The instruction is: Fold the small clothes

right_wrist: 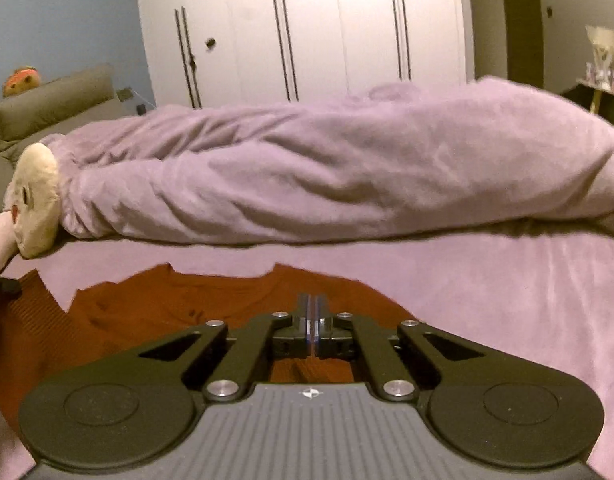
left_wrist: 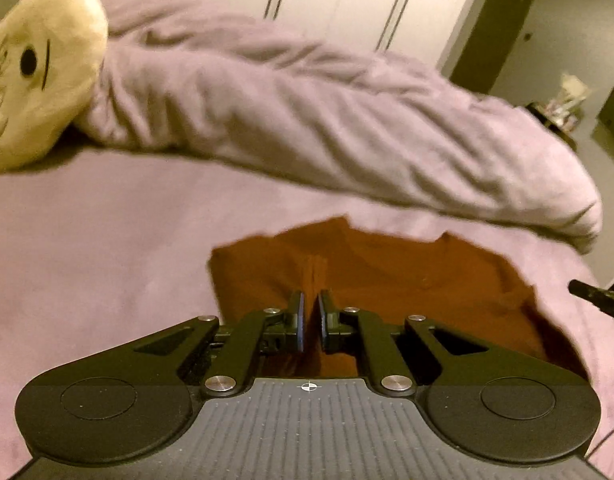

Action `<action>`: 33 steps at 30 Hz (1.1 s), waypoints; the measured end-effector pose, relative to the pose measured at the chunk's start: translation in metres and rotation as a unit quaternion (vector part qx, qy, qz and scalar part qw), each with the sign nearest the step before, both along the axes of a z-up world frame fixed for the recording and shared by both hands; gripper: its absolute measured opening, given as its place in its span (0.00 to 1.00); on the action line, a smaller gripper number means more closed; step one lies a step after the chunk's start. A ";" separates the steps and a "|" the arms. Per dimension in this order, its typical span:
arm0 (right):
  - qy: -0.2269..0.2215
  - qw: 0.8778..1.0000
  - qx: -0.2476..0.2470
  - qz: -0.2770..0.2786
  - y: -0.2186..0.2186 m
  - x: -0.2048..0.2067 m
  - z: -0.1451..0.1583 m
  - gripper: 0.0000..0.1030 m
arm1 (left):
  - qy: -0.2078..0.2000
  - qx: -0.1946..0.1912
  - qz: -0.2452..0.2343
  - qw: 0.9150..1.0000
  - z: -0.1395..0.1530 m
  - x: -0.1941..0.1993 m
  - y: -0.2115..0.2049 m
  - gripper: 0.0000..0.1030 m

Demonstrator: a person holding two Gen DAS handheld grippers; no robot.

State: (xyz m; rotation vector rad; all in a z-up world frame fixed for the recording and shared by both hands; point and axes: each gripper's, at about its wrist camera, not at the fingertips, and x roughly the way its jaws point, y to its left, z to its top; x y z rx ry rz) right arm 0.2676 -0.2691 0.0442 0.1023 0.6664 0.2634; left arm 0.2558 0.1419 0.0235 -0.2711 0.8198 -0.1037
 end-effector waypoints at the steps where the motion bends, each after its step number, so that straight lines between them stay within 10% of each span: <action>1: 0.015 1.000 -0.003 0.007 0.001 0.004 -0.006 0.01 | 0.016 -0.006 0.000 1.000 -0.011 0.001 0.003 0.10; 4: 0.048 0.998 0.008 0.028 0.001 0.004 -0.023 0.10 | 0.045 -0.014 -0.006 0.999 -0.036 -0.001 0.004 0.17; 8: 0.053 0.997 -0.040 0.043 0.008 -0.002 -0.038 0.52 | 0.060 -0.027 -0.007 0.998 -0.056 -0.007 0.006 0.45; 16: 0.066 0.995 -0.067 0.031 0.009 0.012 -0.058 0.49 | 0.076 -0.044 -0.018 0.996 -0.066 -0.009 0.009 0.65; 20: 0.062 0.995 -0.074 0.036 0.014 0.014 -0.064 0.08 | 0.056 -0.063 -0.046 0.995 -0.060 -0.017 0.004 0.83; 30: 0.025 0.998 -0.055 0.032 0.014 -0.004 -0.047 0.06 | 0.072 -0.060 0.013 0.995 -0.065 -0.012 0.019 0.11; 33: 0.003 0.997 -0.061 0.039 0.016 -0.012 -0.032 0.05 | 0.048 -0.079 0.014 0.996 -0.050 -0.019 0.025 0.10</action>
